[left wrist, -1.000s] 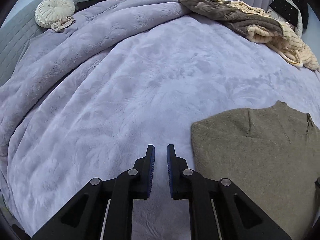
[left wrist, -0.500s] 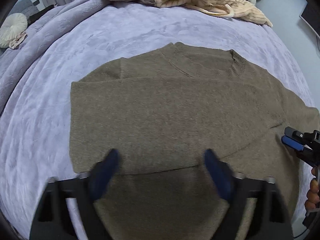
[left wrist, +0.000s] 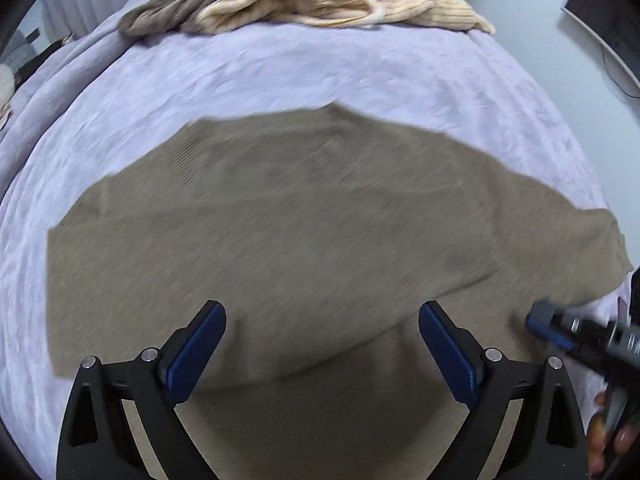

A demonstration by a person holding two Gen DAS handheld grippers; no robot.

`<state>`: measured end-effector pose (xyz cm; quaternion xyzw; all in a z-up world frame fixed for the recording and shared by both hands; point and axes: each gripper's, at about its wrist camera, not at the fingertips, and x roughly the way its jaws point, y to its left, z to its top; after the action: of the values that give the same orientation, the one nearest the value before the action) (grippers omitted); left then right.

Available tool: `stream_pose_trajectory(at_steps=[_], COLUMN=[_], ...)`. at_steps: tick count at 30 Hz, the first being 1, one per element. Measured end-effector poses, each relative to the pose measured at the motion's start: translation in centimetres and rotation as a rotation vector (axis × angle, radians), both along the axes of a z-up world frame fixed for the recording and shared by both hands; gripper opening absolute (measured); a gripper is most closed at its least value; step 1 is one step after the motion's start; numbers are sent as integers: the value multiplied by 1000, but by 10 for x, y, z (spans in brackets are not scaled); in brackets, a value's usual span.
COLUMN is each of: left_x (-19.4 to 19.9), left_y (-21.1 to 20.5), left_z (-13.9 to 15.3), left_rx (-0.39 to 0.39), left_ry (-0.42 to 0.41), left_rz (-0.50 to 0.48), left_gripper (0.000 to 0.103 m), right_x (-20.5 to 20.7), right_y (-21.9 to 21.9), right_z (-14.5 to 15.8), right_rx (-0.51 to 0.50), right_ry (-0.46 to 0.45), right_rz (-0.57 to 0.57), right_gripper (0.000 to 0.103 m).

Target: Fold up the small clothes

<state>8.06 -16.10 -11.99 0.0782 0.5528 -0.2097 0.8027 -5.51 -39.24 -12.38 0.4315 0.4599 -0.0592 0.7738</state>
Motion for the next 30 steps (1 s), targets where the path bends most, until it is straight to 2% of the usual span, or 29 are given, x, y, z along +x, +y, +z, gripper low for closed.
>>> stream_pose_trajectory(at_steps=[4,8,9,12,17,23,26,30], left_x=[2,-13,-19,-36,-42,-42,-39,-40], left_y=[-52,-90,-94,-96,-85,-94,-102,-108], left_z=[-6,-35,-39,-35,-24,-22,-23,-19], left_rx=[44,161,161,153,47,53,49,14], left_ry=[-70,-41,-28,-46,33,65,66,86], left_rz=[-77,-179,-200,-228,-193,-180,-183,-174], left_gripper=[97,97,97,97,97,97,97,97], right_x=[-12,-24,-28,-41,-64,-81,-96,-118], right_y=[-7,-19,-22,-35,-62,-88,-112,-150], right_z=[4,7,8,9,11,18,25,31], right_rx=[-2,-15,-13,-13,-9,-13,-21,-23], right_ry=[-10,-2,-3,-6,-6,-15,-36,-59], right_rz=[-1,-26,-34,-69,-138,-173,-259,-405], right_gripper=[39,39,39,39,39,39,40,47])
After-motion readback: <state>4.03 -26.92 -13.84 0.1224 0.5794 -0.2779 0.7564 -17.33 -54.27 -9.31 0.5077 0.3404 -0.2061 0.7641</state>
